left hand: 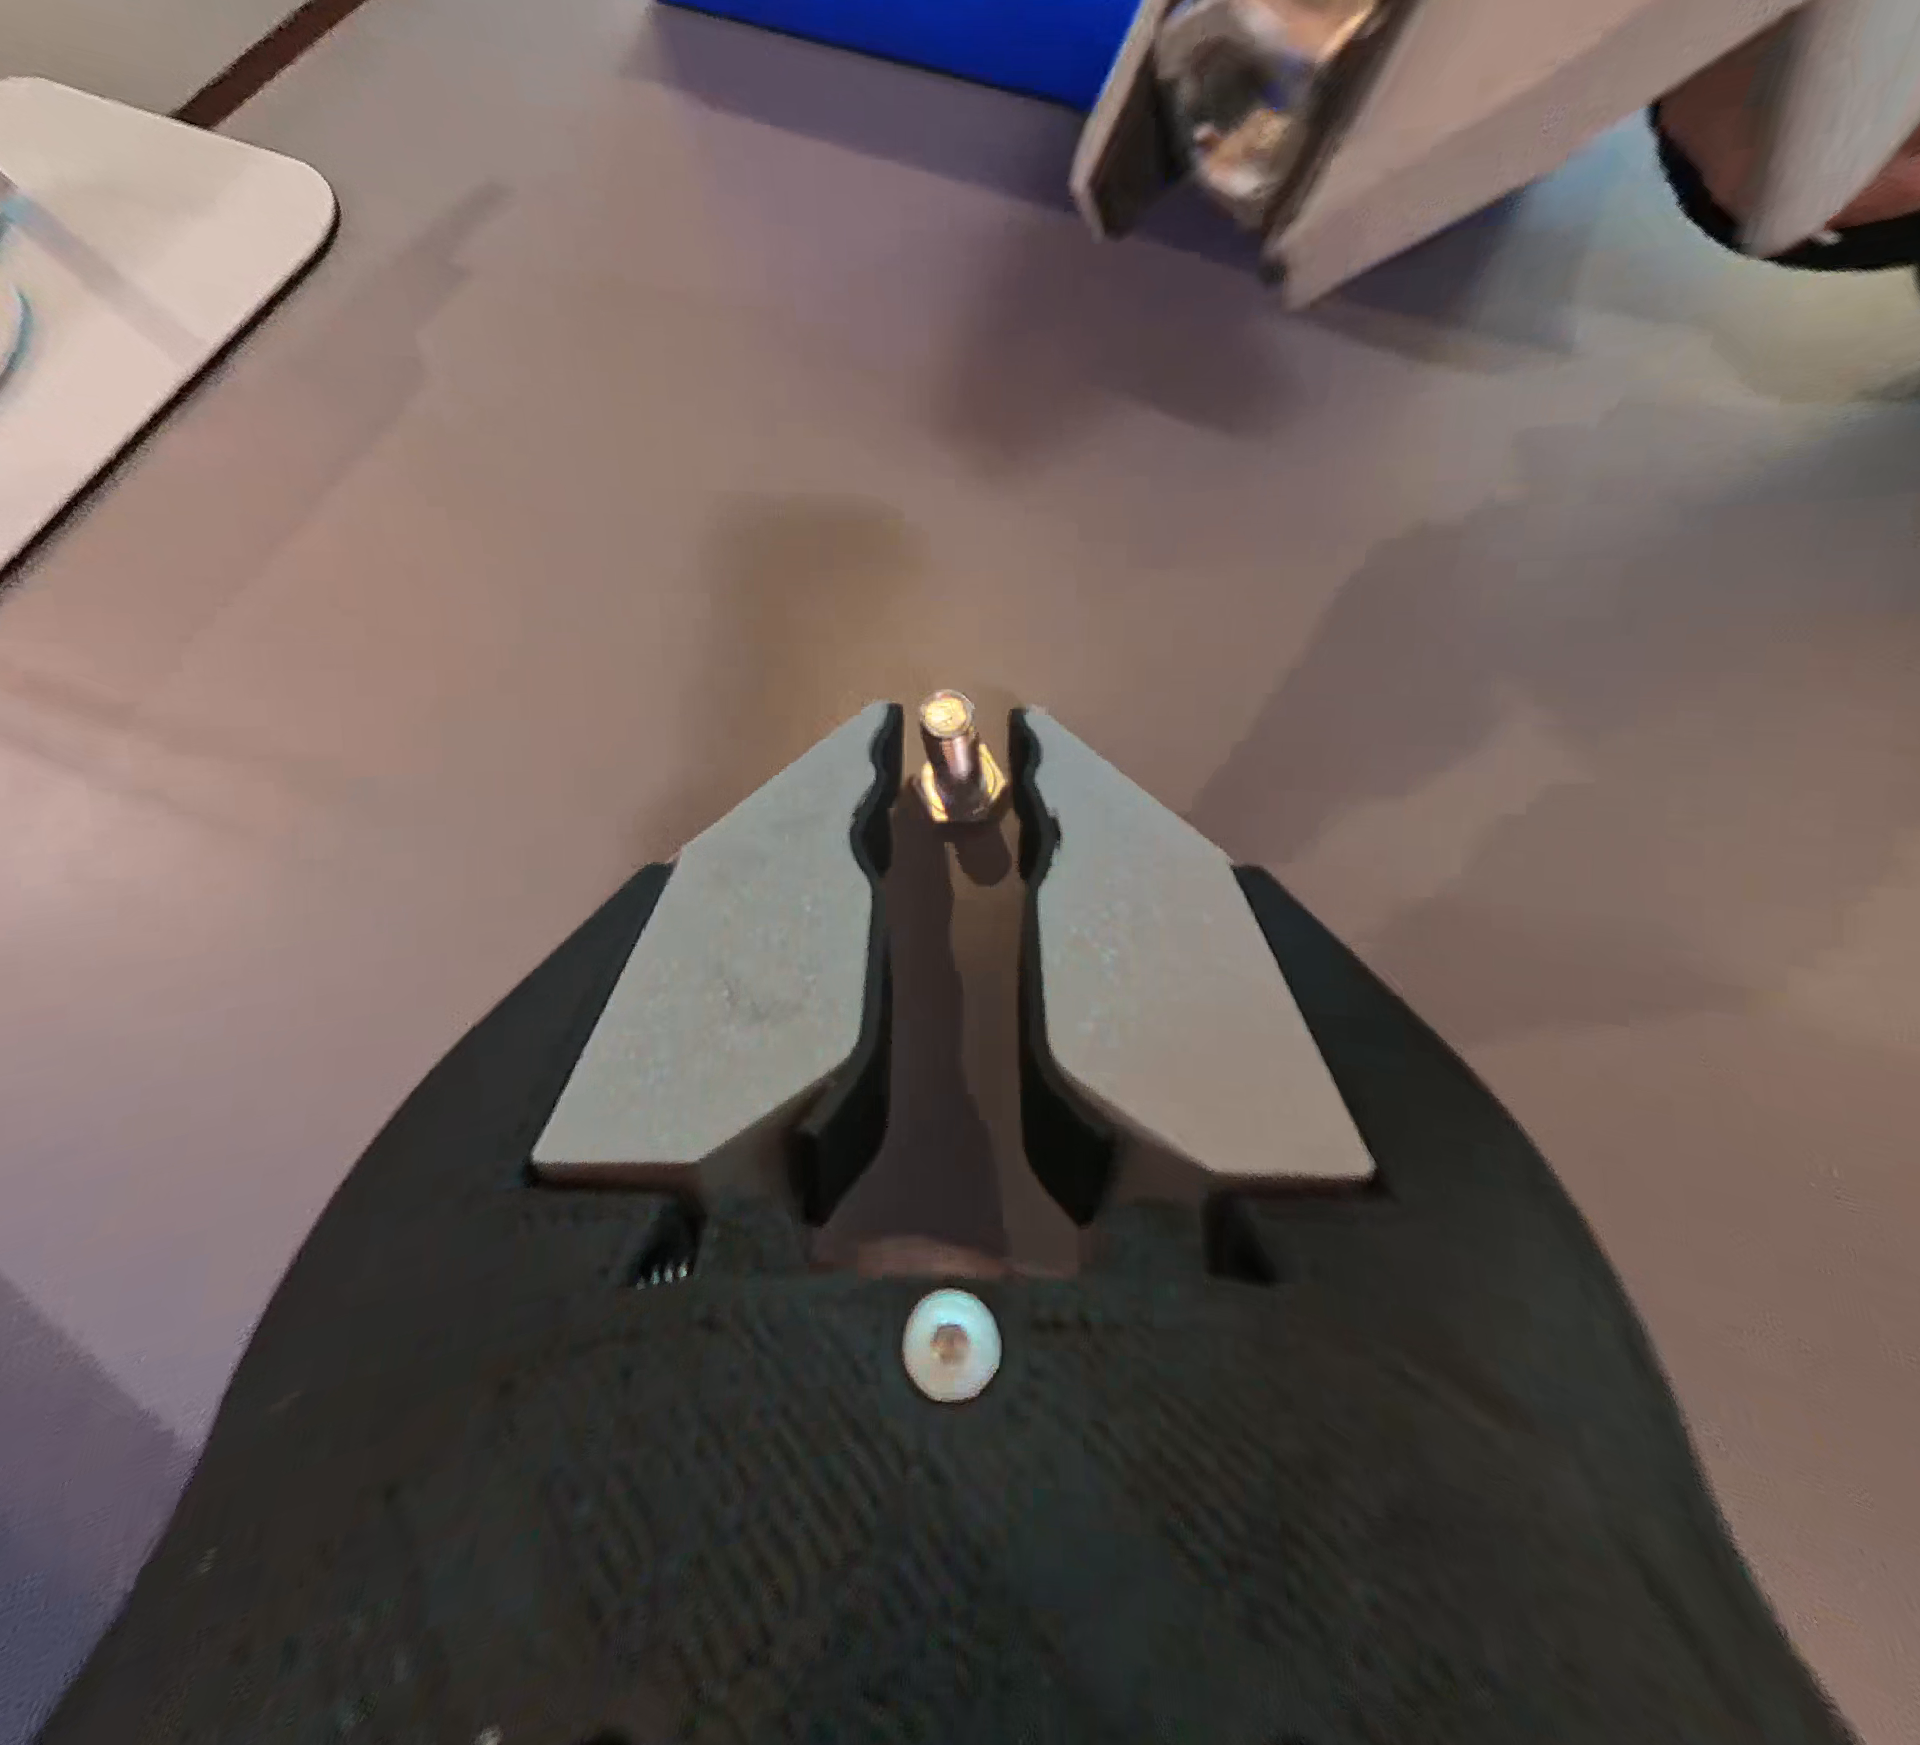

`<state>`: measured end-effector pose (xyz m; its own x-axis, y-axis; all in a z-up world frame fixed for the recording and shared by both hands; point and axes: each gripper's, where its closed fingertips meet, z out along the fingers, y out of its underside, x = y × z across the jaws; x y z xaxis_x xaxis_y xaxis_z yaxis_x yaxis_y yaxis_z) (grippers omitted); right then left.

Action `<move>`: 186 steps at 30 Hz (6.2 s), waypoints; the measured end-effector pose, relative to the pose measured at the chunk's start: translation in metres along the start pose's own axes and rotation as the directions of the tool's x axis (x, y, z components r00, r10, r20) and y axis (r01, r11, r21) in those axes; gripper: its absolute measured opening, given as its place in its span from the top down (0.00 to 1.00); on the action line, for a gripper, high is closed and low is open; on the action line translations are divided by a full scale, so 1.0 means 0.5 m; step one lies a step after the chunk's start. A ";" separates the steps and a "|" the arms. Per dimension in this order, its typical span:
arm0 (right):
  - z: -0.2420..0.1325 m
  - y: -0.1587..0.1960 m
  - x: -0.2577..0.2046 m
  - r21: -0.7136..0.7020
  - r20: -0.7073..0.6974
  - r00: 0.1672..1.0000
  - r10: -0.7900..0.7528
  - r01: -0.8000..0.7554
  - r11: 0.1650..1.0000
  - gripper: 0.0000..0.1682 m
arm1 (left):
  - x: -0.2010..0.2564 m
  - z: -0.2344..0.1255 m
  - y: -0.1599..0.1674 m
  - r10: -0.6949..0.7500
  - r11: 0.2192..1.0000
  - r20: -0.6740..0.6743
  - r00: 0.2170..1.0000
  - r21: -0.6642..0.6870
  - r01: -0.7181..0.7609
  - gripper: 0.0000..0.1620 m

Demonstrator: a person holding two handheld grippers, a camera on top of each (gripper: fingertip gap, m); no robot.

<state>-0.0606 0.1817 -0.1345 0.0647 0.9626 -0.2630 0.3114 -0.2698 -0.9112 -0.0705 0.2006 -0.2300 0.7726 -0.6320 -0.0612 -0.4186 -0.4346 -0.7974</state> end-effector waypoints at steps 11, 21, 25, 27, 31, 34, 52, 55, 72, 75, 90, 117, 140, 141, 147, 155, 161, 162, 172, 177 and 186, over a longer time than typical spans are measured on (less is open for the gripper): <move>0.030 0.147 0.083 -0.395 -0.213 0.967 -0.139 0.045 0.918 0.92 | 0.007 -0.038 -0.004 -0.032 0.998 -0.055 0.998 0.045 0.034 0.95; 0.044 0.201 0.090 -0.501 -0.186 0.968 -0.167 0.053 0.864 0.90 | 0.008 -0.056 -0.006 -0.126 0.987 -0.133 0.983 0.080 0.137 0.96; 0.042 0.188 0.086 -0.474 -0.178 0.970 -0.163 0.061 0.879 0.88 | 0.006 -0.064 -0.018 -0.140 0.981 -0.139 0.980 0.114 0.156 0.96; 0.043 0.167 0.074 -0.424 -0.150 0.978 -0.147 0.071 0.903 0.87 | 0.006 -0.071 -0.025 -0.155 0.975 -0.159 0.975 0.134 0.177 0.96; 0.049 0.115 0.013 -0.277 -0.007 0.993 -0.116 0.110 0.954 0.85 | 0.013 -0.091 -0.049 -0.206 0.947 -0.239 0.949 0.194 0.255 0.96; 0.051 0.091 -0.013 -0.206 0.040 0.989 -0.140 0.145 0.968 0.83 | 0.018 -0.105 -0.062 -0.216 0.933 -0.280 0.935 0.222 0.282 0.96; 0.063 0.044 -0.059 0.012 0.178 0.984 0.024 -0.026 1.000 0.91 | 0.048 -0.156 -0.130 -0.182 0.863 -0.389 0.903 0.377 0.336 0.96; 0.059 0.034 -0.065 0.043 0.222 0.973 0.063 -0.074 0.996 0.91 | 0.053 -0.158 -0.133 -0.177 0.859 -0.400 0.899 0.383 0.339 0.96; 0.045 0.011 -0.110 0.092 0.422 0.894 0.150 -0.207 0.974 0.91 | 0.079 -0.188 -0.149 -0.160 0.816 -0.563 0.811 0.387 0.429 0.96; 0.049 0.022 -0.097 0.062 0.384 0.912 0.142 -0.179 0.982 0.91 | 0.069 -0.179 -0.137 -0.143 0.854 -0.482 0.864 0.381 0.354 0.96; 0.020 -0.014 -0.069 0.140 0.342 0.930 0.137 -0.194 0.971 0.91 | 0.082 -0.153 -0.117 -0.122 0.901 -0.434 0.892 0.328 0.283 0.96; 0.030 -0.006 -0.064 0.120 0.268 0.958 0.099 -0.135 0.984 0.96 | 0.081 -0.142 -0.104 -0.141 0.911 -0.438 0.888 0.295 0.290 0.96; 0.048 0.139 0.068 -0.310 -0.122 0.988 -0.099 0.057 0.949 0.88 | 0.001 -0.151 -0.068 -0.193 0.908 -0.329 0.925 0.297 0.295 0.96; 0.047 0.145 0.066 -0.329 -0.115 0.989 -0.094 0.051 0.943 0.89 | 0.002 -0.152 -0.068 -0.187 0.909 -0.331 0.925 0.298 0.290 0.96; 0.042 0.174 0.069 -0.392 -0.091 0.990 -0.109 0.065 0.918 0.86 | 0.027 -0.160 -0.068 -0.136 0.911 -0.417 0.899 0.304 0.279 0.96; 0.049 0.201 0.078 -0.449 -0.081 0.983 -0.164 0.111 0.887 0.86 | 0.059 -0.190 -0.081 -0.038 0.893 -0.536 0.843 0.360 0.269 0.96; 0.053 0.201 0.083 -0.438 -0.079 0.977 -0.197 0.143 0.887 0.90 | 0.094 -0.214 -0.083 0.097 0.885 -0.578 0.810 0.423 0.196 0.96; 0.053 0.201 0.081 -0.439 -0.072 0.977 -0.201 0.150 0.886 0.90 | 0.101 -0.221 -0.085 0.120 0.880 -0.589 0.800 0.435 0.188 0.96; 0.059 0.202 0.066 -0.443 -0.033 0.967 -0.254 0.213 0.871 0.91 | 0.098 -0.216 -0.086 0.108 0.878 -0.581 0.806 0.436 0.197 0.96; 0.059 0.161 0.025 -0.352 0.020 0.978 -0.210 0.203 0.914 0.91 | 0.079 -0.204 -0.088 0.070 0.873 -0.543 0.837 0.440 0.213 0.96; 0.004 -0.032 -0.060 -0.177 0.177 0.974 -0.138 0.170 0.970 0.91 | 0.051 -0.227 -0.116 0.046 0.821 -0.480 0.876 0.518 0.240 0.96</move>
<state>-0.0694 0.1571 -0.1129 -0.1478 0.9713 -0.1864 0.4803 -0.0942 -0.8720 -0.0807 0.1367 -0.1170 0.4286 -0.8817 0.1974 0.0887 -0.1764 -0.9803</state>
